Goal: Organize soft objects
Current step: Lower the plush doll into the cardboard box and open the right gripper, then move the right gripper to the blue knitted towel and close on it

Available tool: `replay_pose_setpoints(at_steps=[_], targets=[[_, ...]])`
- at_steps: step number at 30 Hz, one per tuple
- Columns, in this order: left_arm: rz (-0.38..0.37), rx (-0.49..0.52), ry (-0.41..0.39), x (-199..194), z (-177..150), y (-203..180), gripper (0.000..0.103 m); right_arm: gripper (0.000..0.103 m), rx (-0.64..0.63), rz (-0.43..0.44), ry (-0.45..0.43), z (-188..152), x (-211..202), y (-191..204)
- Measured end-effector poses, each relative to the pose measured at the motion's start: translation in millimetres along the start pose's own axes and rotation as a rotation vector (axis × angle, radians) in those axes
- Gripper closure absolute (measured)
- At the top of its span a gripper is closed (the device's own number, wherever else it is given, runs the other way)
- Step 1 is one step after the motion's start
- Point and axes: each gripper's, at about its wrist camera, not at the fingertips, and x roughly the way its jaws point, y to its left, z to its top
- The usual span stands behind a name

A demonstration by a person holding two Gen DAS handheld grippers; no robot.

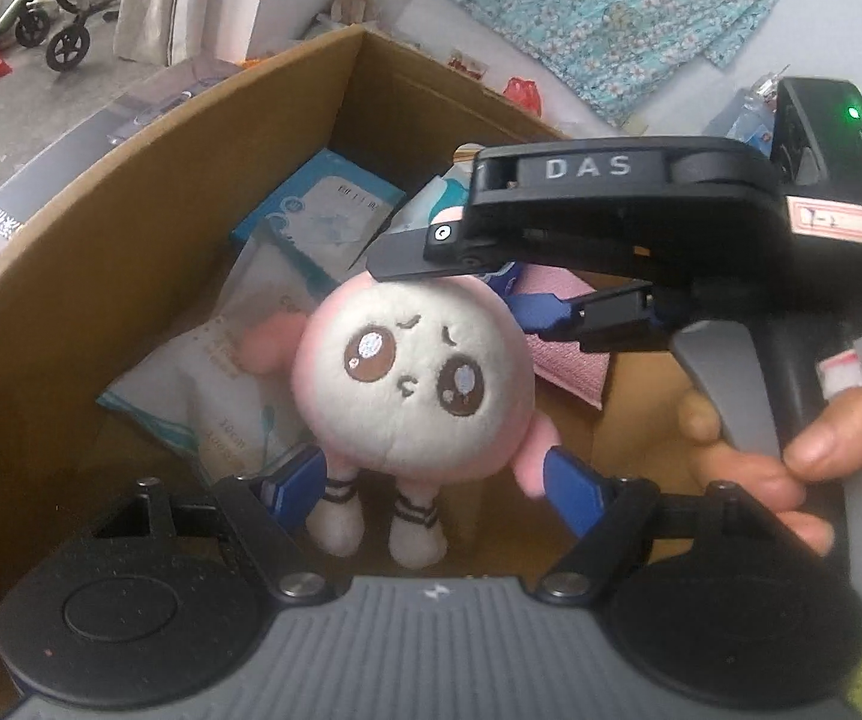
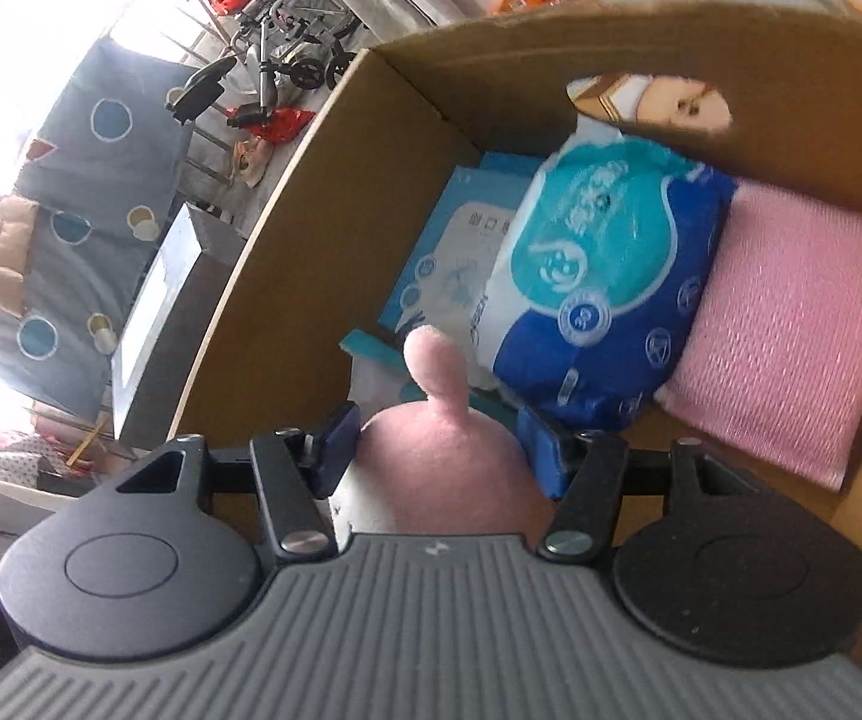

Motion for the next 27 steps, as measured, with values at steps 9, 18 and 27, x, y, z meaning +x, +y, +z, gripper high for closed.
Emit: replay_pose_setpoints(at_steps=[9,18,27], targets=[[-0.015,0.013,0.011,1.4,-3.5,-4.8,0.022,0.033,-0.085,-0.111,-0.062,8.9,-4.0,7.6],[0.008,0.033,-0.024,-7.7,-4.5,-9.1,0.022,0.031,-0.092,-0.085,-0.117,6.3,-18.1,7.6],[0.015,0.127,-0.178,-54.6,-21.6,-33.6,0.016,0.029,-0.043,0.126,-0.300,-27.5,-93.2,6.9]])
